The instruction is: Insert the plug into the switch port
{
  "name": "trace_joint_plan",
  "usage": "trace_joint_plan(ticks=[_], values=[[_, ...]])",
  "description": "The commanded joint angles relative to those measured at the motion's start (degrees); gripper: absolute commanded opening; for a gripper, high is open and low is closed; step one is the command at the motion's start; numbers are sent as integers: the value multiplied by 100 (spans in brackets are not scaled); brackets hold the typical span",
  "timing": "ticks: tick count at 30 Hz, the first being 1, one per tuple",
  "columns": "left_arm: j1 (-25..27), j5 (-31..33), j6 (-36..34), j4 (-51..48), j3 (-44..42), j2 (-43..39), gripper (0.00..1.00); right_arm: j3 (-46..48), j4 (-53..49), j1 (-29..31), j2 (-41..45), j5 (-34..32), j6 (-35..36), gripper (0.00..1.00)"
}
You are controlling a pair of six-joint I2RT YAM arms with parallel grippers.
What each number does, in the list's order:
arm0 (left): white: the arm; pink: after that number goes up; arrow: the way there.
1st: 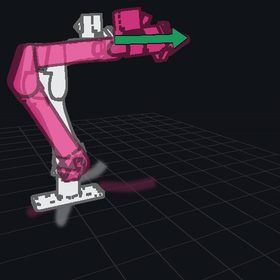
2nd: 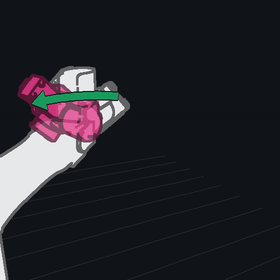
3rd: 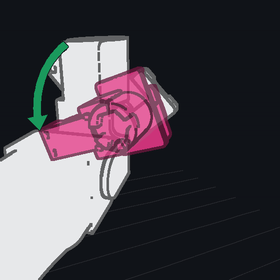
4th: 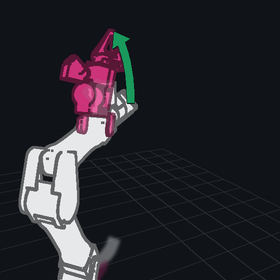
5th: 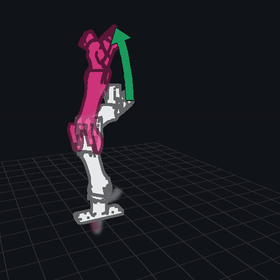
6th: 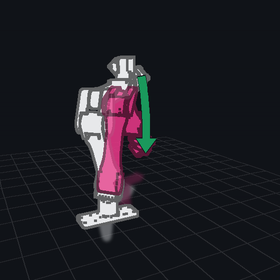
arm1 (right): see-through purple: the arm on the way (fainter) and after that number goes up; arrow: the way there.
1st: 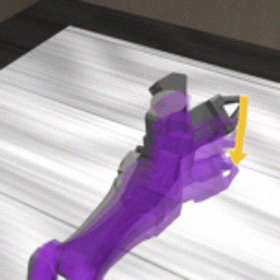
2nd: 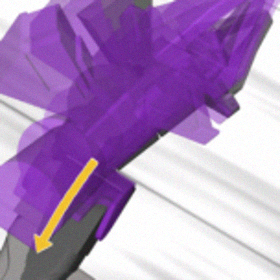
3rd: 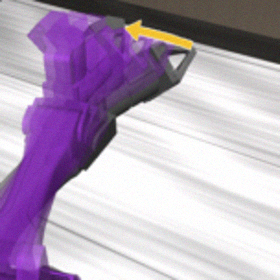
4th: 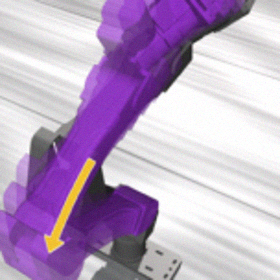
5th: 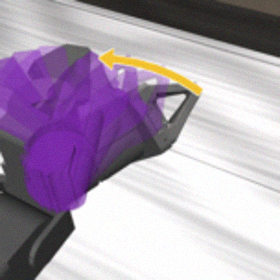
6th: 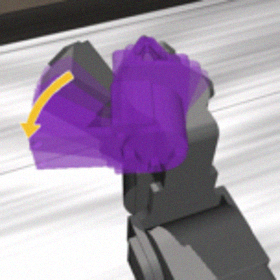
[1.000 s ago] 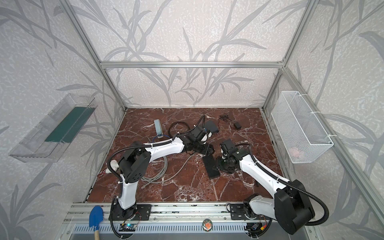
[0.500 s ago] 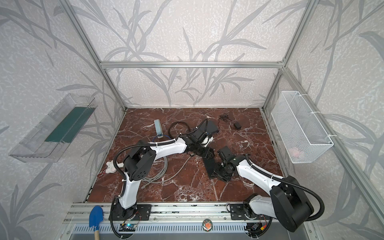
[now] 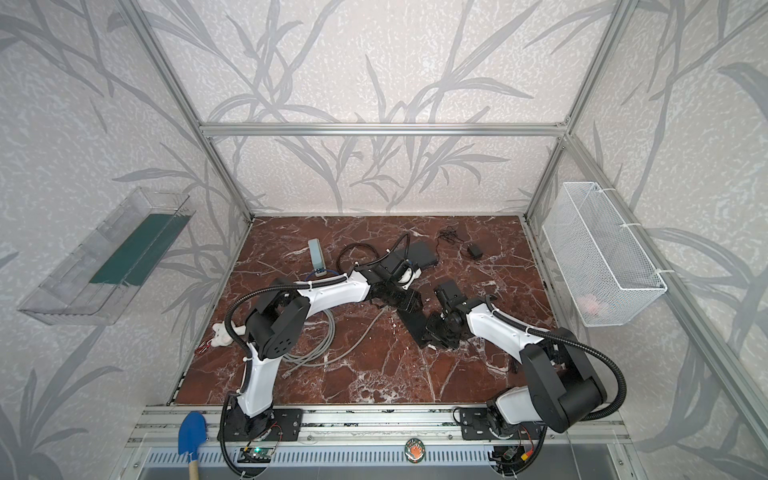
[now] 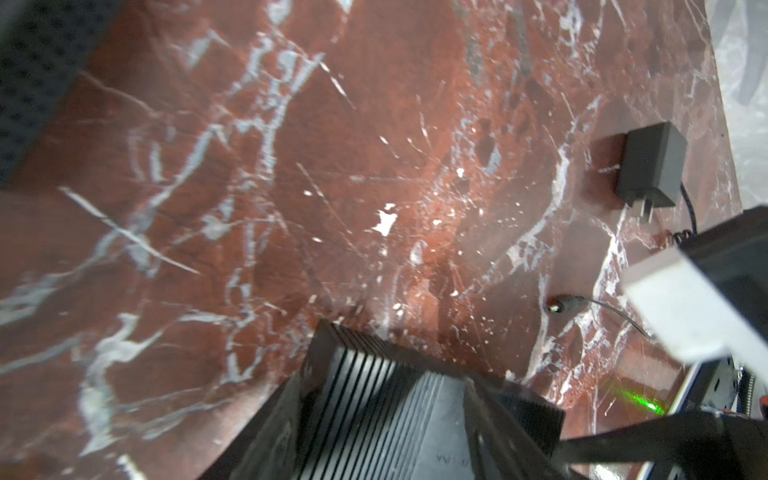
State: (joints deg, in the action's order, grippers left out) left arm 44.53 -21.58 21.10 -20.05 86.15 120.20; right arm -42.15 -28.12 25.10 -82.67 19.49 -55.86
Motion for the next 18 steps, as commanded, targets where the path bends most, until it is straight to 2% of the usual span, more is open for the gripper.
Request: trace_joint_plan(ticks=[1, 13, 18], values=[[-59, -300, 55, -268, 294, 195, 61, -471, 190, -211, -393, -151, 555, 29], [-512, -282, 56, -268, 787, 499, 61, -1306, 141, -549, -1320, 261, 1250, 30], [-641, -156, -47, -215, 781, 423, 65, -1660, -542, -611, -1409, 336, 1887, 33]])
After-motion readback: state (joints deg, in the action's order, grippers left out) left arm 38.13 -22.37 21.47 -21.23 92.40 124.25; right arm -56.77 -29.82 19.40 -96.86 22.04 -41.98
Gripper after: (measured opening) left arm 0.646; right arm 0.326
